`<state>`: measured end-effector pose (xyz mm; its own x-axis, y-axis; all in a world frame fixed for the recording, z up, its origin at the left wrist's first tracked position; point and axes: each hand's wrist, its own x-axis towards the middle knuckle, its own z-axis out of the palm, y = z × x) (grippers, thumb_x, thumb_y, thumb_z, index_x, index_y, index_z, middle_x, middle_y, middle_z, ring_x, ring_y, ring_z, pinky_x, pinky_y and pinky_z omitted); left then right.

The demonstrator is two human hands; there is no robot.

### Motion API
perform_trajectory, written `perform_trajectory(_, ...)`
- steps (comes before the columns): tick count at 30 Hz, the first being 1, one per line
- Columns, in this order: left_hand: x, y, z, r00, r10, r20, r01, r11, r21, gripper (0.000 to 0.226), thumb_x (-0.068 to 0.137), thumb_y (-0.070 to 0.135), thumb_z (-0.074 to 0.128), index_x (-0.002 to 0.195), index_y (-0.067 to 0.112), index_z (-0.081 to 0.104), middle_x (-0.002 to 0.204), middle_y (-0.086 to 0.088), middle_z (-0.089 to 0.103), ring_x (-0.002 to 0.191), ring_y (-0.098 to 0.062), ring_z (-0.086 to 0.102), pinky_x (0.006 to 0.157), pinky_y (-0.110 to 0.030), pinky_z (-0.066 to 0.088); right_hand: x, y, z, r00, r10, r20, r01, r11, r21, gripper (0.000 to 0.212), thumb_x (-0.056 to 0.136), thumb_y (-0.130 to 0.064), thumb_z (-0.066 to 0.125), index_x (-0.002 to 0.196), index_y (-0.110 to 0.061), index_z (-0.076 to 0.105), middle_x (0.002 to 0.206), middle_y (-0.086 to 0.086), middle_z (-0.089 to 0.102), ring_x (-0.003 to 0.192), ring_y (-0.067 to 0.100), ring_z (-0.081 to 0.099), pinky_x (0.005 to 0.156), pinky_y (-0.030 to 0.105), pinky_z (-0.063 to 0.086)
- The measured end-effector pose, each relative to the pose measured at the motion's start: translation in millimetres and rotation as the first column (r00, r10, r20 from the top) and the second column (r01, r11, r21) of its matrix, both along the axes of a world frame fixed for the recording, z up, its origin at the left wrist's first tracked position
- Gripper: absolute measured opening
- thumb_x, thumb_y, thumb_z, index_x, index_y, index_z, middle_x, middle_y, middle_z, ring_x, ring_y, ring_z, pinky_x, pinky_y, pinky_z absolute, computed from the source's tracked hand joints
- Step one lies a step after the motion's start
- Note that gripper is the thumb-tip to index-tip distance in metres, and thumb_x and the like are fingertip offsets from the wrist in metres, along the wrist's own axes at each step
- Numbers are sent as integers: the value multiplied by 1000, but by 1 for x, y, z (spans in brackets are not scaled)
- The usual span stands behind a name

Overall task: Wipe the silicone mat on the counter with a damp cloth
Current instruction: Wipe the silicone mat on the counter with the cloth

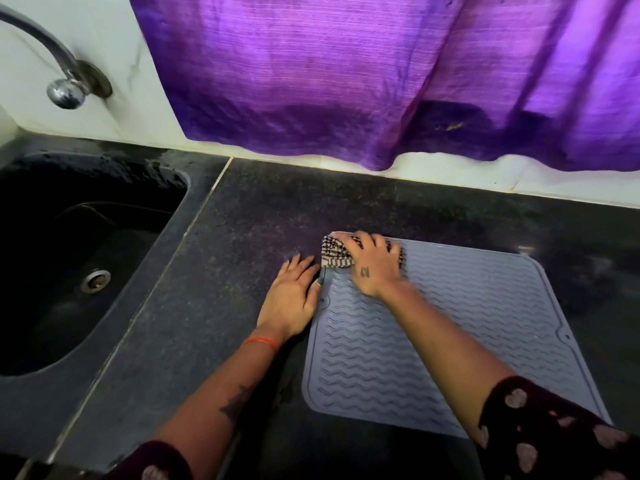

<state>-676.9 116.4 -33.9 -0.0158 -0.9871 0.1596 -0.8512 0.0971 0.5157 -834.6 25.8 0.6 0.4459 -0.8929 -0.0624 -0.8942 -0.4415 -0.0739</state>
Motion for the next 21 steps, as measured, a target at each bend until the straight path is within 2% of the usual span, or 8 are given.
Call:
perform_trajectory(4, 1, -1, -1, 1000, -2, 3, 2, 1000, 1, 71, 88, 50, 12, 137, 10, 44, 148, -7, 37, 142, -24, 20, 119, -33, 6, -3, -15, 11, 999, 51, 12, -52, 997, 62, 72, 87, -16, 53, 141, -49, 18, 145, 0, 31, 126, 28, 31, 100, 49, 28)
perform_trajectory(6, 1, 0, -1, 1000, -6, 4, 6, 1000, 0, 71, 88, 50, 12, 137, 10, 44, 148, -7, 37, 142, -23, 19, 118, -32, 6, -7, -25, 24, 995, 40, 88, -48, 994, 94, 70, 87, -10, 52, 139, -48, 27, 141, 0, 38, 123, 27, 35, 99, 45, 30)
perform_trajectory(8, 1, 0, 0, 1000, -5, 3, 5, 1000, 1, 71, 87, 49, 12, 137, 10, 45, 148, -7, 37, 142, -23, 20, 118, -32, 6, -11, -27, 28, 989, -10, 148, 12, 1000, -11, 72, 85, -5, 53, 139, -46, 30, 139, 0, 41, 121, 25, 37, 98, 44, 31)
perform_trajectory(10, 1, 0, 0, 1000, -4, 3, 4, 1000, 1, 71, 87, 49, 12, 137, 10, 45, 147, -7, 38, 142, -24, 20, 119, -33, 6, -14, -21, 21, 996, -25, 90, 32, 996, -85, 73, 87, -10, 53, 143, -44, 21, 143, 2, 35, 124, 26, 33, 100, 46, 28)
perform_trajectory(13, 1, -1, -1, 1000, -6, 2, 6, 1000, 0, 71, 87, 49, 12, 137, 10, 45, 147, -7, 38, 142, -24, 20, 118, -32, 6, -15, -11, 4, 1000, -14, 26, 12, 998, 60, 65, 94, -37, 43, 146, -43, 6, 152, 0, 19, 133, 27, 21, 106, 49, 17)
perform_trajectory(15, 1, -1, -1, 1000, 0, 0, 0, 1000, -1, 71, 87, 49, 12, 137, 11, 45, 147, -6, 38, 142, -24, 20, 118, -32, 5, -18, -10, 3, 998, -21, 54, 15, 992, 125, 57, 95, -50, 32, 145, -44, 5, 154, -4, 13, 136, 27, 15, 108, 47, 12)
perform_trajectory(18, 0, -1, -1, 1000, 0, -3, 0, 1000, -3, 71, 87, 50, 12, 137, 11, 45, 147, -6, 38, 142, -23, 20, 118, -30, 4, -23, -8, 2, 999, 11, 42, -15, 996, 92, 49, 98, -49, 26, 143, -49, 9, 154, -7, 14, 135, 26, 17, 106, 46, 15)
perform_trajectory(21, 1, -1, -1, 1000, 2, 0, -2, 1000, 0, 72, 86, 50, 11, 137, 12, 45, 148, -6, 37, 142, -22, 19, 117, -28, 2, -21, -14, 8, 999, 33, -1, -33, 998, 46, 44, 99, -42, 30, 140, -51, 19, 150, -5, 25, 128, 26, 28, 102, 47, 24)
